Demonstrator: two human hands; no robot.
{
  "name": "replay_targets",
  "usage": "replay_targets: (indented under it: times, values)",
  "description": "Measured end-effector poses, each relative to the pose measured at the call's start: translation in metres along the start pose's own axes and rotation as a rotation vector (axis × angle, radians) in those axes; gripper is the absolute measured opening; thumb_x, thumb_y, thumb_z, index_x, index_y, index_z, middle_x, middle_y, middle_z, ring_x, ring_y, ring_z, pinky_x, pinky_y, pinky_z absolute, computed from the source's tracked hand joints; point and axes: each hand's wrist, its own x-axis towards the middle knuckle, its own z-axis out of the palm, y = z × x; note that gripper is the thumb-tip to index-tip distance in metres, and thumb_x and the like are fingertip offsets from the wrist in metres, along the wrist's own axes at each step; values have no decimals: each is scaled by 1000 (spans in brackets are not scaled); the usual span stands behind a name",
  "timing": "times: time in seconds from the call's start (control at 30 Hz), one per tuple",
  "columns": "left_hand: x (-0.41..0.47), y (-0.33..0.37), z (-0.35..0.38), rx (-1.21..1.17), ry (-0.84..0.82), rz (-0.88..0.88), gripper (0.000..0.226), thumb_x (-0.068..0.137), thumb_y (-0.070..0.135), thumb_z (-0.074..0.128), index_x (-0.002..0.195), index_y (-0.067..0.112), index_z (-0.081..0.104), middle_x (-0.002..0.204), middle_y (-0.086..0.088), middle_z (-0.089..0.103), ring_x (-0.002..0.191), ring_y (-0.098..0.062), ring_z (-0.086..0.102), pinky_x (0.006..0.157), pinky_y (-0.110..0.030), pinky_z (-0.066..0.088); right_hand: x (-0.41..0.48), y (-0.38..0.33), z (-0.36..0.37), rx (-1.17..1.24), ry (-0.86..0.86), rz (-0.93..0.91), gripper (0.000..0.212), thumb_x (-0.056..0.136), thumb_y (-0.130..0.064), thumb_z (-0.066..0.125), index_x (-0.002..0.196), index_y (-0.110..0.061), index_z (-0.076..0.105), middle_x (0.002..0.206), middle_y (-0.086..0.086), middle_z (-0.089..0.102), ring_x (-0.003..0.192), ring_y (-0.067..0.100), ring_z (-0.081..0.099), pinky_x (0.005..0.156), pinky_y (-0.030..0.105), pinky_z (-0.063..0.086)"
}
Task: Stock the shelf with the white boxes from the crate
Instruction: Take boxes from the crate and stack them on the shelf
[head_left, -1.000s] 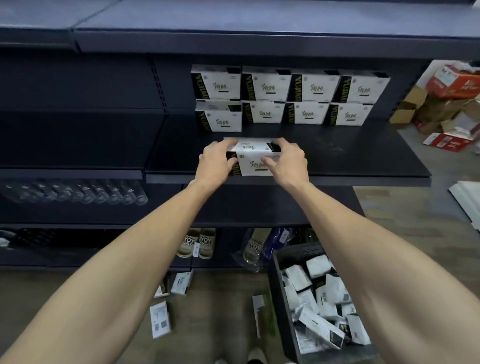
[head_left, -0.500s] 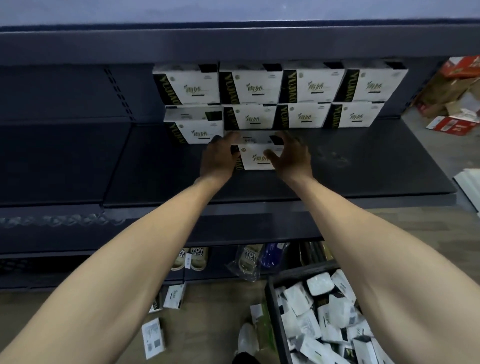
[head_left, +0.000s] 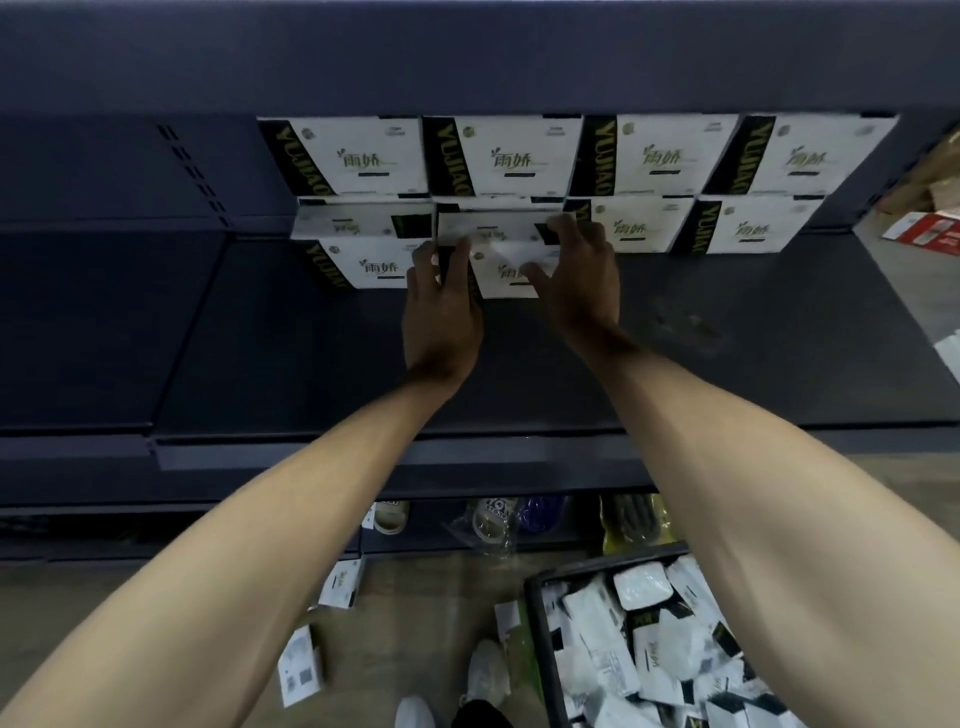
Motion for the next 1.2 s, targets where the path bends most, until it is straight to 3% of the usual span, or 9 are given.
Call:
replay_targets:
  times: [0.2,0.43,0.57,0.67,0.73,0.83,0.97,1.2]
  values:
    - [8,-1,6,-67,-55,29,60,90,2,55,147,14,40,155,-15,19,137,-30,38,100,-42,50,12,-4,7,-16,9,3,55,86,-30,74,134,-18,50,140,11,47,124,29,49,94,42,53]
    - [5,3,14,-92,-106,2,62,89,3,56,147,17,40,162,-17,4,149,-33,15,112,-43,39,12,-7,8,-22,15,9,54,87,-30,73,134,-17,49,141,11,45,125,29,48,94,41,52]
    - [-1,5,6,-134,-147,-25,65,89,5,57,148,21,36,163,-11,0,149,-31,16,112,-42,40,8,-7,6,-2,-1,16,59,87,-35,72,137,-18,46,141,13,44,125,30,48,95,43,52]
    - [-6,5,-7,-118,-164,-24,67,89,7,59,150,22,35,163,-10,6,147,-30,22,113,-42,38,-3,-10,0,55,2,44,70,87,-40,72,144,-19,38,142,15,43,127,32,48,96,43,51]
    - [-8,4,-18,-103,-179,-26,66,89,8,59,149,22,36,161,-8,13,144,-29,29,111,-41,40,-14,-13,-8,53,23,55,73,87,-32,74,147,-19,35,143,16,42,128,34,47,95,44,48]
    - [-13,4,-39,-80,-214,-50,66,87,12,60,148,23,36,155,-8,25,134,-31,41,104,-42,45,-30,-19,-25,17,21,58,72,85,-26,74,146,-18,36,142,16,41,127,36,47,93,46,48]
    - [-30,5,-71,-75,-252,-16,69,87,14,62,149,23,35,149,-10,34,130,-31,43,99,-44,48,-58,-36,-49,-33,-45,63,70,85,-29,71,145,-21,36,139,14,43,125,38,48,94,46,47]
    - [-90,8,-136,33,-173,119,57,83,18,64,138,19,48,130,-13,52,113,-35,56,86,-46,53,-139,-86,-89,-218,-89,2,63,85,-32,72,140,-17,45,137,16,49,116,39,56,89,44,52]
